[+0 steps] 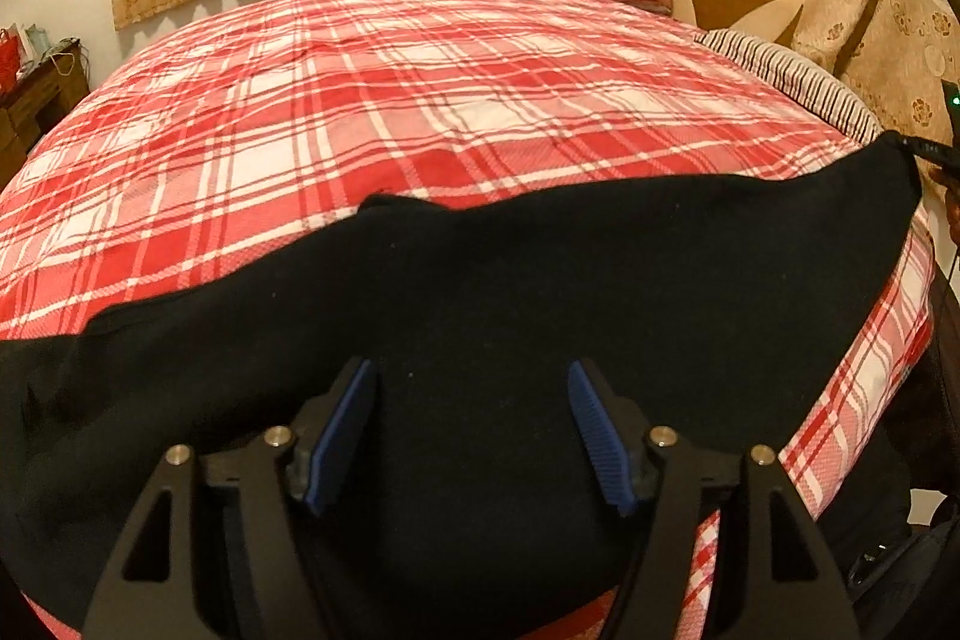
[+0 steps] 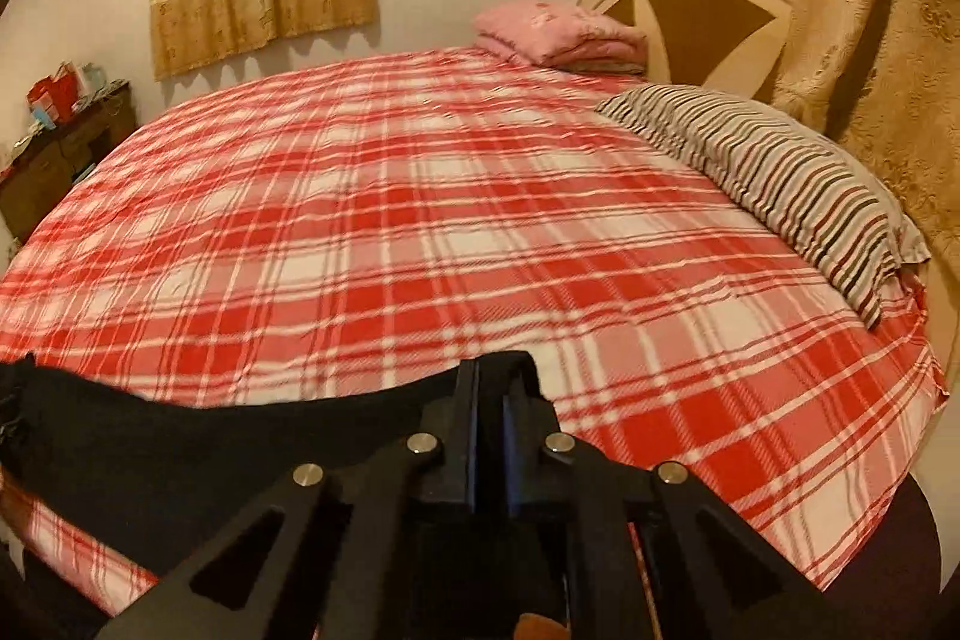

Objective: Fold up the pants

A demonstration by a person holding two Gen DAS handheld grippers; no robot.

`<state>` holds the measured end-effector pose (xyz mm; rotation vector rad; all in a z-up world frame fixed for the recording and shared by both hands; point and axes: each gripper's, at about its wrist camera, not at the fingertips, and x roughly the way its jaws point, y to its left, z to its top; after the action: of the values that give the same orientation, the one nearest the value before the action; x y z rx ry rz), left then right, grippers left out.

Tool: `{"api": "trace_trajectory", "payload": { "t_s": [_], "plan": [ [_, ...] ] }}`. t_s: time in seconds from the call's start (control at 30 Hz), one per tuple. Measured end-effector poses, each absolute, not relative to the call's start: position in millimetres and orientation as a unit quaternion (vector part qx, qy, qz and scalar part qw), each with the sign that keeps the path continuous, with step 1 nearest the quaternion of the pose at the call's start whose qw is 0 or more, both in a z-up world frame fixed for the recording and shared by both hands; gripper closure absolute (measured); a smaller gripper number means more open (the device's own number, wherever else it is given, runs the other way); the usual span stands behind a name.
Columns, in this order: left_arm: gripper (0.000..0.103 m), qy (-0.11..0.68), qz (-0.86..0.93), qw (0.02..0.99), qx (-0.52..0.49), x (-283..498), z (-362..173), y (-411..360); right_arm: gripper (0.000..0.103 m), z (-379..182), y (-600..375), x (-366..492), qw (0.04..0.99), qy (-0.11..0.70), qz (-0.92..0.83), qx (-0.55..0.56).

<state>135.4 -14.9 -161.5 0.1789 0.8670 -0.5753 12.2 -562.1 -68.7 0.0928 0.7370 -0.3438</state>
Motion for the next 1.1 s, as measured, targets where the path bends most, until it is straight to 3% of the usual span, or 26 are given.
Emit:
{"api": "trace_trajectory", "payload": {
  "t_s": [0.3,0.57,0.6,0.63,0.7,0.87,1.1],
  "plan": [
    [0.029,0.401,-0.265,0.872,0.091,128.6,-164.1,-17.6,0.097,-110.1,-581.1,31.6,0.897,0.403,-0.172,0.055],
    [0.029,0.402,-0.250,0.878,0.066,131.7,-164.4,-7.4,0.095,-105.6,-587.3,39.2,0.895,0.405,-0.176,0.060],
    [0.029,0.401,-0.249,0.879,0.068,130.4,-164.1,-7.7,0.084,-112.8,-590.4,40.7,0.888,0.420,-0.178,0.057],
    [0.029,0.401,-0.249,0.879,0.068,129.5,-163.1,-8.2,0.063,-115.9,-591.6,40.0,0.883,0.428,-0.189,0.048],
    [0.029,0.397,-0.248,0.881,0.072,127.7,-159.5,-9.1,0.049,-111.8,-592.2,32.8,0.881,0.417,-0.223,0.029],
    [0.029,0.381,-0.253,0.886,0.075,124.0,-145.6,-16.3,0.049,-75.1,-552.8,21.6,0.903,0.376,-0.211,-0.009],
    [0.029,0.377,-0.270,0.880,0.103,107.6,-152.2,-37.8,0.049,-81.1,-409.5,29.8,0.911,0.411,0.041,-0.010]
  ]
}}
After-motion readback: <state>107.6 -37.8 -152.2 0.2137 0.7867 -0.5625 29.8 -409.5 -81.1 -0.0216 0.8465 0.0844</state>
